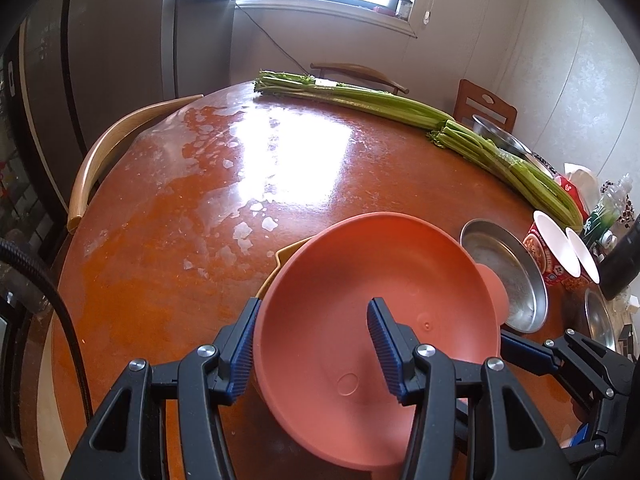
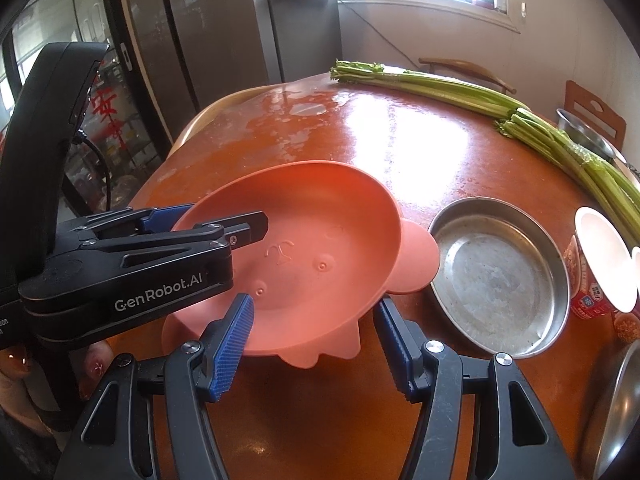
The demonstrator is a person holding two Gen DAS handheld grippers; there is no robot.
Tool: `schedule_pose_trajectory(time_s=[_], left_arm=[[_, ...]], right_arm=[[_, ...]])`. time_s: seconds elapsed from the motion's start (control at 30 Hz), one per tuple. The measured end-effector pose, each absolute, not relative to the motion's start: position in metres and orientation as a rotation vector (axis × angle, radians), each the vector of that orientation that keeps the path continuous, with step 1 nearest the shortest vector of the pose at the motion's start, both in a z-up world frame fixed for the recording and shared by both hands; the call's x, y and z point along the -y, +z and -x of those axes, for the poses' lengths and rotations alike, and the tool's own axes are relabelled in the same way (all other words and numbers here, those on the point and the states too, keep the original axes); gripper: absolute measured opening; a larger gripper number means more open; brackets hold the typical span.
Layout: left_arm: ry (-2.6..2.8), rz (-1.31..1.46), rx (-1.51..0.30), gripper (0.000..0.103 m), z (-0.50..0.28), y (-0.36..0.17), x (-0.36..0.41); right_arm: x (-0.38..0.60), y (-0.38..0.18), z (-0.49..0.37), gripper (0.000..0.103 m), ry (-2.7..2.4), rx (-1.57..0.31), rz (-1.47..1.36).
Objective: Organize plates and bowls
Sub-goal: 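Lift the pink pig plate with the left gripper over the yellow plate, then lower the pink plate onto the yellow plate and open the left gripper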
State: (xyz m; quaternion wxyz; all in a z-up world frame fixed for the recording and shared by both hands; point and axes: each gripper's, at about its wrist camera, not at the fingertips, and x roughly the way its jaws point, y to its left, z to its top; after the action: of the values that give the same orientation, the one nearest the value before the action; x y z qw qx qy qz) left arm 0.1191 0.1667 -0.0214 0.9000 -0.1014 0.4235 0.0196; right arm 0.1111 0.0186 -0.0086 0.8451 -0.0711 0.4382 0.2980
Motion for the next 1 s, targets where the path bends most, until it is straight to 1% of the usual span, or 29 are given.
schedule_pose_trajectory(time_s=[0.4,1.0], left_arm=[[0.054,0.219,-0.864,0.053,-0.124,-0.019,-0.171],[0.098,0.228,-0.835,0.053,-0.110,-0.008,-0.181]], right_arm=[[-0.021,-0.011,-0.111,0.064,0.627,-0.920,0.168],[-0.022,-0.004,-0.105,0.064,0.641,-0.896,0.179]])
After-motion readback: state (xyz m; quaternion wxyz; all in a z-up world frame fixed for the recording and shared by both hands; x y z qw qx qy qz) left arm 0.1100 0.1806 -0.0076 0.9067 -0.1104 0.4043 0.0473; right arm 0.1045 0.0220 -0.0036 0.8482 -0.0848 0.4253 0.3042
